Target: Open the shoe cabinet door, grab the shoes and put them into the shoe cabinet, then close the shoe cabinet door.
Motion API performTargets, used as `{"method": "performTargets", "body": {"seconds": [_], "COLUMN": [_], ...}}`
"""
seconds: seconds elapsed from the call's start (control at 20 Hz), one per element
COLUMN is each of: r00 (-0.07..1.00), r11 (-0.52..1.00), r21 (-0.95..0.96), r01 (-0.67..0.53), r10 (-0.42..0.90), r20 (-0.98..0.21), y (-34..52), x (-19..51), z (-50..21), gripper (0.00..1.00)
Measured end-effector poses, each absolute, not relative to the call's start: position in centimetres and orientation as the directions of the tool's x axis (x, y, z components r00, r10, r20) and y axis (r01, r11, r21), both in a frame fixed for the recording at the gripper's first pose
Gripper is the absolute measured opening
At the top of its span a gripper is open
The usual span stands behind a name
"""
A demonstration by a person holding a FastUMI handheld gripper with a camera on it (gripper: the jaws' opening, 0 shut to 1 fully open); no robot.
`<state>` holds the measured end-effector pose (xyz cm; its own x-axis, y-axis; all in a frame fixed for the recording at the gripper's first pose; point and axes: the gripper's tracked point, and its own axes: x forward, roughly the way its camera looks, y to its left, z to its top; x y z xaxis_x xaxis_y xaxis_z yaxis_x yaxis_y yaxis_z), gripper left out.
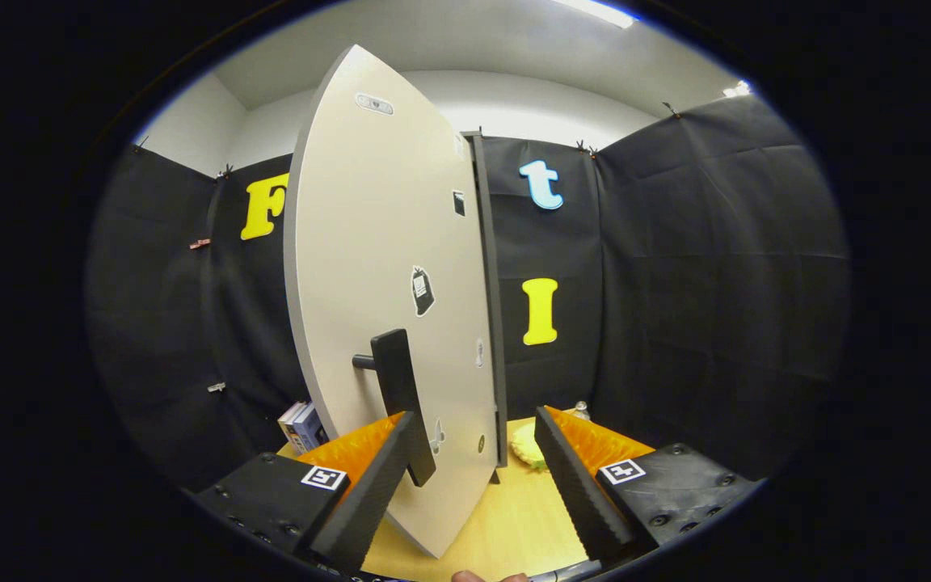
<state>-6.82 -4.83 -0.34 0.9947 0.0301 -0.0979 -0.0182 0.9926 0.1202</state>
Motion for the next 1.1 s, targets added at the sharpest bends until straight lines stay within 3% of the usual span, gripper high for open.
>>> {"method": "performTargets", "body": {"seconds": [0.55, 1.1], "r00": [0.977, 0.983], "r11": [0.981, 0.989], "r21": [0.103, 0.04], "r01": [-0.163, -0.145], "r10": [0.175, 0.148], "r20": [-0.122, -0.111], "y": [5.5, 7.4], "x": [-2.1, -1.2], "z": [-1.7, -2.4], "gripper": [0.98, 0.97]}}
